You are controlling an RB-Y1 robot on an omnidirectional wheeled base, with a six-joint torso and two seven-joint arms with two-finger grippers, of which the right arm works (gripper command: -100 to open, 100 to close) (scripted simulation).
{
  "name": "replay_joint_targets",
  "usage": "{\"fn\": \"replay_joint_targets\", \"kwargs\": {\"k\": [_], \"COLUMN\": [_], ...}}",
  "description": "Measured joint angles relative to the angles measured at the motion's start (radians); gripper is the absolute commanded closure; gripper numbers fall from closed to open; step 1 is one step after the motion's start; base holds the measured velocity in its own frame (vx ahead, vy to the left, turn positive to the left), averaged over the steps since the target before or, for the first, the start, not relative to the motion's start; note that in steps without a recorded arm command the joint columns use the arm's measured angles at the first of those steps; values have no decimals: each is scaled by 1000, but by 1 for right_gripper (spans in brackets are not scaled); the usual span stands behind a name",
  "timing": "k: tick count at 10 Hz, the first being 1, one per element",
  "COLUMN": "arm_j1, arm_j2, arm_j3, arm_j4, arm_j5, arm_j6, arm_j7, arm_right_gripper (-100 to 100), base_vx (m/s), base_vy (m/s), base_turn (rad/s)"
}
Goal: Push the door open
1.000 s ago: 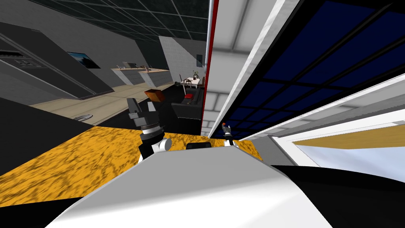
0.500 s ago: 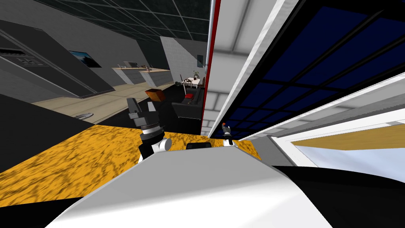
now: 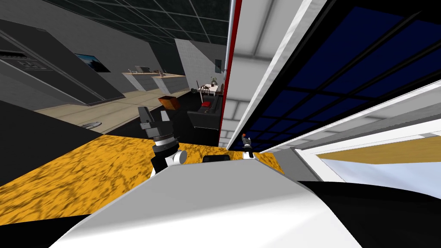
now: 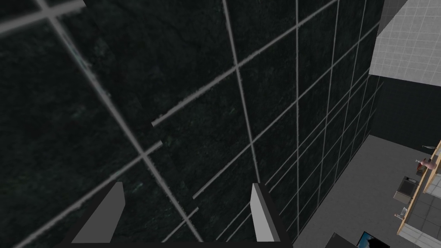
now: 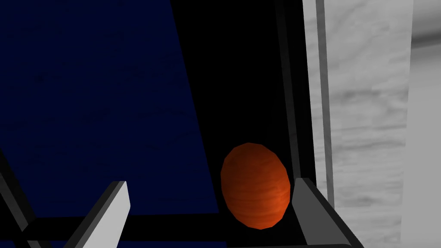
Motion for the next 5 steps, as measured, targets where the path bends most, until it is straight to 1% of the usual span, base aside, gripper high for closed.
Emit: {"fn": "replay_joint_targets", "kwargs": {"k": [1, 2, 3, 4, 5], "arm_j1": [13, -5, -40, -46, -20], "arm_j2": [1, -7, -18, -17, -16], "arm_j3": [9, 11, 6, 2, 7], "arm_j4": [-40, -17, 57, 79, 38], "arm_j5": [-9, -14, -17, -18, -16], "arm_j6": [33, 18, -29, -35, -7], "arm_j7": [-3, -6, -6, -3, -9], "arm_right_gripper": [100, 100, 100, 100, 100], "base_vx": [-22, -2, 27, 15, 2], "base_vy": [6, 2, -7, 2, 0], "base_turn": [-6, 12, 18, 9, -20]}}
